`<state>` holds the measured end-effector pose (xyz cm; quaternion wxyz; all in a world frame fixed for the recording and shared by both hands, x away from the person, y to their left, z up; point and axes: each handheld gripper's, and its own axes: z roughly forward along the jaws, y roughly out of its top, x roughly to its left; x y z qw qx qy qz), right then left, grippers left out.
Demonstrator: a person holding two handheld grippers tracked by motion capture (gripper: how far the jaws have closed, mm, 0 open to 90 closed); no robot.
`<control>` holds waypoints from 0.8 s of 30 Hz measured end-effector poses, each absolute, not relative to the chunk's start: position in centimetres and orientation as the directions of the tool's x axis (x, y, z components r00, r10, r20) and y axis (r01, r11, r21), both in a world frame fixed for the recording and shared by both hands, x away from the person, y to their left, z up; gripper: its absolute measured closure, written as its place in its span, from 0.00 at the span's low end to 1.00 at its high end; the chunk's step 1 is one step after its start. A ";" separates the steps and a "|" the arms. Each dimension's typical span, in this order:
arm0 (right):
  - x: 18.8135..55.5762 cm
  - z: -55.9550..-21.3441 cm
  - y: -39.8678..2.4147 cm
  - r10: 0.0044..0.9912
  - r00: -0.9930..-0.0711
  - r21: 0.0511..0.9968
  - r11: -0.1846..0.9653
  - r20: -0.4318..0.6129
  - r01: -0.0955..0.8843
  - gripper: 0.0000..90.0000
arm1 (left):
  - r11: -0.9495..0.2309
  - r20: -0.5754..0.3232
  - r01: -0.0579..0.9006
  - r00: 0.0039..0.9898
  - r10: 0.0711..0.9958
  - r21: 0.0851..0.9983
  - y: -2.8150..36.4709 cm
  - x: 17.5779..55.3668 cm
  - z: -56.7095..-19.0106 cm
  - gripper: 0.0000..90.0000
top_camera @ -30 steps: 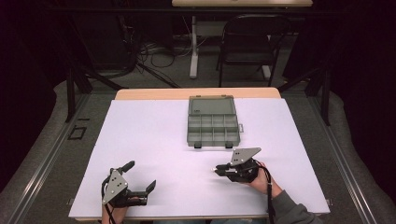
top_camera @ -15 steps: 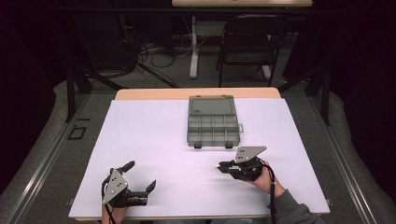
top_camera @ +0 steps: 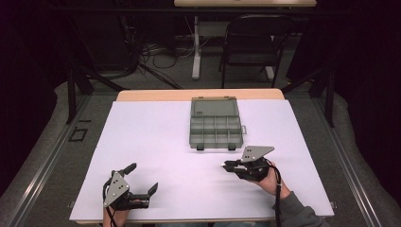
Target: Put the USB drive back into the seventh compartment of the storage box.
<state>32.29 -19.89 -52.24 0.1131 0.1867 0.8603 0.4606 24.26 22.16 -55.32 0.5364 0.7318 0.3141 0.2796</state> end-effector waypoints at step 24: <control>32.8 -51.6 -20.9 0.519 -0.854 0.846 0.468 -0.027 0.257 0.88 | -0.226 0.071 0.161 0.645 0.761 0.961 22.2 24.3 -55.3 0.00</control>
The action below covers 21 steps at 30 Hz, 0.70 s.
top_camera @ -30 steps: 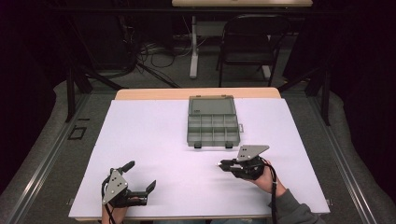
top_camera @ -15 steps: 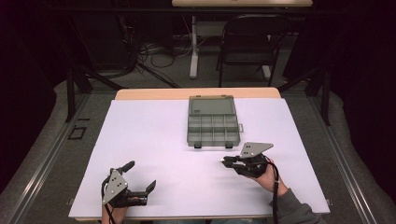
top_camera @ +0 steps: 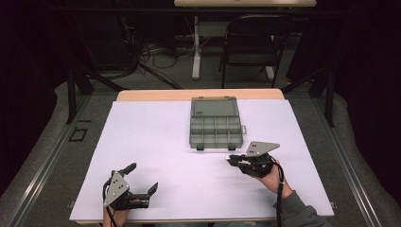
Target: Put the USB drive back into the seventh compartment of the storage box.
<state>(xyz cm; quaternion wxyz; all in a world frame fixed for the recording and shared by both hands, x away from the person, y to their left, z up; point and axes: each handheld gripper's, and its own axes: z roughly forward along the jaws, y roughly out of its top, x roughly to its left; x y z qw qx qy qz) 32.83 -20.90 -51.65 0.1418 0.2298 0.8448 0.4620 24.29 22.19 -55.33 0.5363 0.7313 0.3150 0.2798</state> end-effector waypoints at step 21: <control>33.2 -50.7 -21.6 0.590 -0.806 0.860 0.439 -0.057 0.260 0.88 | -0.228 0.073 0.160 0.645 0.761 0.960 22.2 24.3 -55.3 0.00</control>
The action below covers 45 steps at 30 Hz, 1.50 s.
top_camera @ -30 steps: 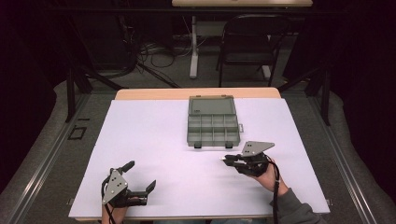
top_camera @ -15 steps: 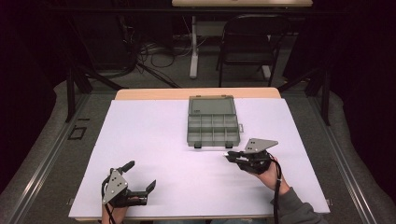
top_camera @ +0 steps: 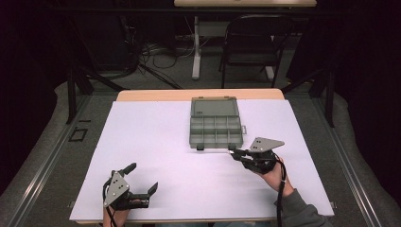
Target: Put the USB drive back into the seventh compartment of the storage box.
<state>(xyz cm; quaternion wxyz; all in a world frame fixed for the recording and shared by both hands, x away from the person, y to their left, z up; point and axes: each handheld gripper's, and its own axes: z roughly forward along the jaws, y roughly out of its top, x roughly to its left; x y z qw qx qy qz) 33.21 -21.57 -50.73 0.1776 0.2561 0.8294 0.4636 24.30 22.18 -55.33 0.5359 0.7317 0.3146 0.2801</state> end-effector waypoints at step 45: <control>34.3 -49.6 -20.8 0.691 -0.717 0.860 0.418 -0.091 0.293 0.88 | -0.228 0.074 0.160 0.645 0.761 0.960 22.1 24.3 -55.3 0.00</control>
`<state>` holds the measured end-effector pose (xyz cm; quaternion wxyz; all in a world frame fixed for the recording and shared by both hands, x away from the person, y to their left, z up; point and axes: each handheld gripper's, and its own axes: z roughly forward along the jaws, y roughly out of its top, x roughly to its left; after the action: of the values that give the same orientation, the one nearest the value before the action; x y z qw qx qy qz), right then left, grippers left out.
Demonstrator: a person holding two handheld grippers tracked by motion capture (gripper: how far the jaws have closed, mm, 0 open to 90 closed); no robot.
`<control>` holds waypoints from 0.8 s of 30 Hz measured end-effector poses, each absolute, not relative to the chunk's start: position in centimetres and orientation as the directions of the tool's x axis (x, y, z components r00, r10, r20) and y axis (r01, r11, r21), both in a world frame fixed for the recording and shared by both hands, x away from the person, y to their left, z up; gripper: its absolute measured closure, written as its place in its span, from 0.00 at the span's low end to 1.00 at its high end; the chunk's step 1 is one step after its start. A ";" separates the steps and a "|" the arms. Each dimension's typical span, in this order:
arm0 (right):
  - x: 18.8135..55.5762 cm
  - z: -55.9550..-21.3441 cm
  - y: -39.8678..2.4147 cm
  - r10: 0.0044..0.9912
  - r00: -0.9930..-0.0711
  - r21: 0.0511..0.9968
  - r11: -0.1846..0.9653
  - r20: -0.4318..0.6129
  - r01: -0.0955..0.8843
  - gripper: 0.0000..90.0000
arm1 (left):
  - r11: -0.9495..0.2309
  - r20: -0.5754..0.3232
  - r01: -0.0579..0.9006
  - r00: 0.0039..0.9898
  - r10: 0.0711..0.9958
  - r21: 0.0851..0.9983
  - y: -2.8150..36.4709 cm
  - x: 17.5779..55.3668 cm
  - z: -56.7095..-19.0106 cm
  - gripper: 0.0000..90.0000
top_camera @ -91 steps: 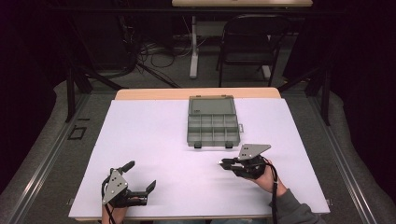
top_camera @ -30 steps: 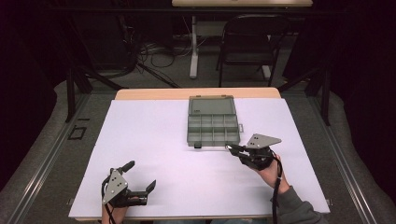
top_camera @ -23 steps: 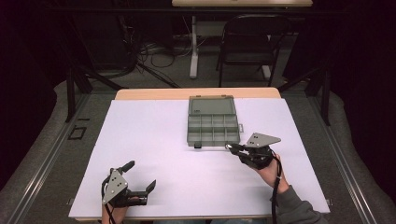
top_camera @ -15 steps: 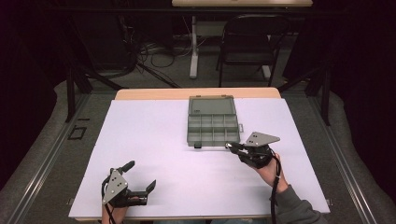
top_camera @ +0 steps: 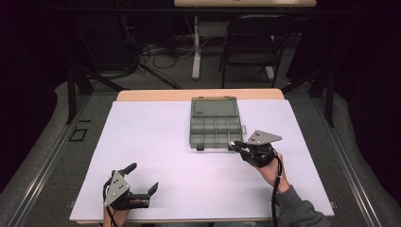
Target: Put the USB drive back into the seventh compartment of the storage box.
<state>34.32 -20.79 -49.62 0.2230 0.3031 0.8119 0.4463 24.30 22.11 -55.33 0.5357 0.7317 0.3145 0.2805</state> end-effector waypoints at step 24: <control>35.6 -49.5 -20.0 0.734 -0.673 0.861 0.398 -0.091 0.318 0.88 | -0.227 0.073 0.159 0.646 0.760 0.961 22.1 24.3 -55.3 0.01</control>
<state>35.60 -19.98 -49.53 0.2365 0.3281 0.8018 0.4400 24.29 22.12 -55.31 0.5365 0.7314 0.3141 0.2802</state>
